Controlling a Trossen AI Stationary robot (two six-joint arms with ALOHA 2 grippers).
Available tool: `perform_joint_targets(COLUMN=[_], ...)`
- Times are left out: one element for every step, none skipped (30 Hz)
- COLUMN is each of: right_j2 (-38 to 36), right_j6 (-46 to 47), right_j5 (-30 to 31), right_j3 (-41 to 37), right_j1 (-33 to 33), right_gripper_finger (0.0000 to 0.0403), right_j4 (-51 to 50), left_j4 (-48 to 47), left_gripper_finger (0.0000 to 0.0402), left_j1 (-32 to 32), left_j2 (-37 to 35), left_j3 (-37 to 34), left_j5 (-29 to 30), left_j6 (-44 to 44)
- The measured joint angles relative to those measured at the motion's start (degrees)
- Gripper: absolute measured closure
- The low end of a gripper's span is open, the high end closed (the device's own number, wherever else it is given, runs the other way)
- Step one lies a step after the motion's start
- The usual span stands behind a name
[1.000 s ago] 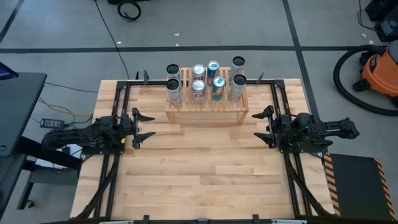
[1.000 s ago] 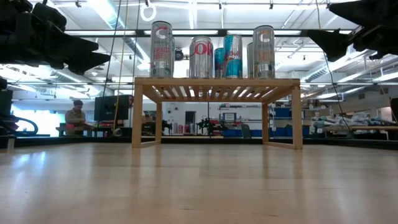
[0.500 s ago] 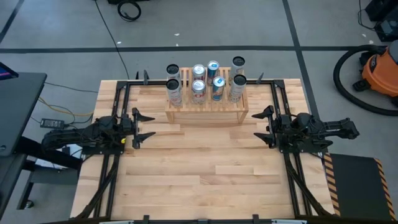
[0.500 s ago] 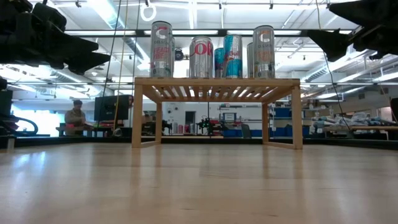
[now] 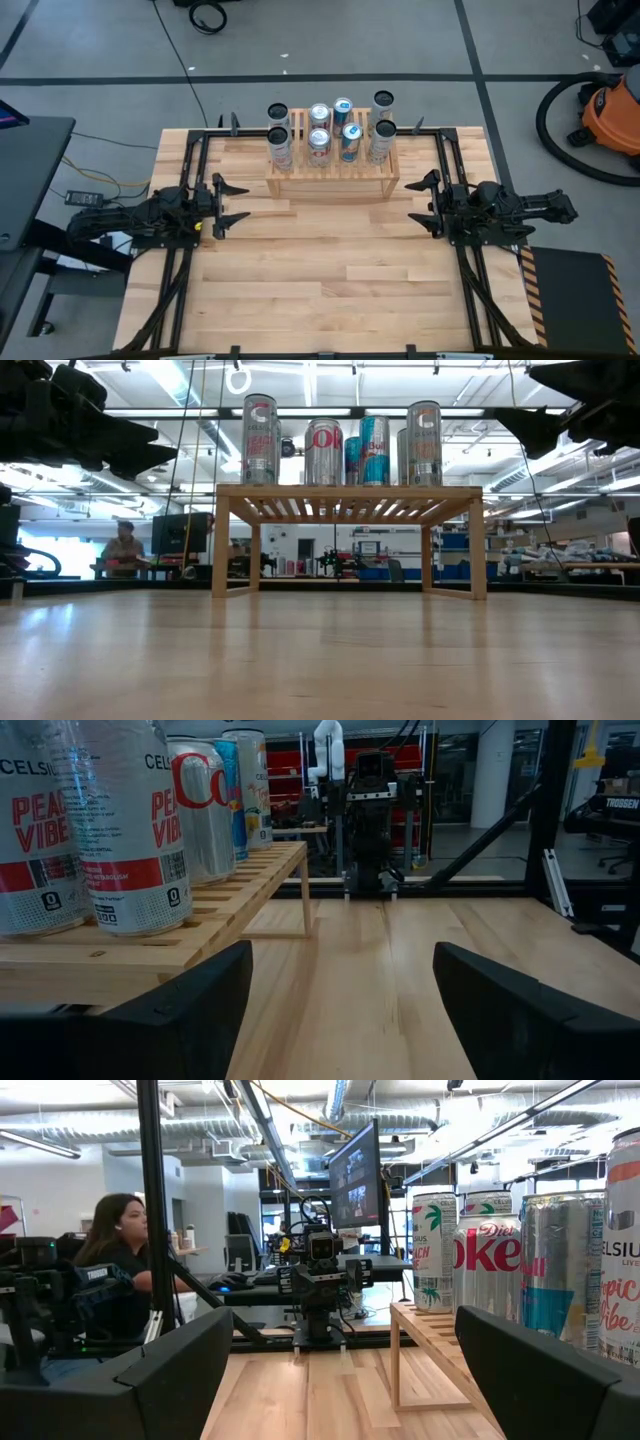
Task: Place canned beverage on shelf
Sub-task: Return to Home Position
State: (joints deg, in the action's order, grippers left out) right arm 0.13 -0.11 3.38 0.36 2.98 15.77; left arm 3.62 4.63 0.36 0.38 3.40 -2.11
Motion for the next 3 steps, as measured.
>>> perform_joint_targets(right_j2=[0.0,0.0,0.0], right_j6=[0.0,0.0,0.0], right_j5=[0.0,0.0,0.0], right_j3=[0.0,0.0,0.0], right_j1=[0.0,0.0,0.0], right_gripper_finger=[0.001,0.001,0.001], right_j4=[0.0,0.0,0.0], left_j4=[0.0,0.0,0.0], left_gripper_finger=[0.0088,0.0088,0.0088], left_j1=[0.0,0.0,0.0], left_j2=[0.0,0.0,0.0], left_j3=[0.0,0.0,0.0], left_j5=[0.0,0.0,0.0], left_j6=[0.0,0.0,0.0])
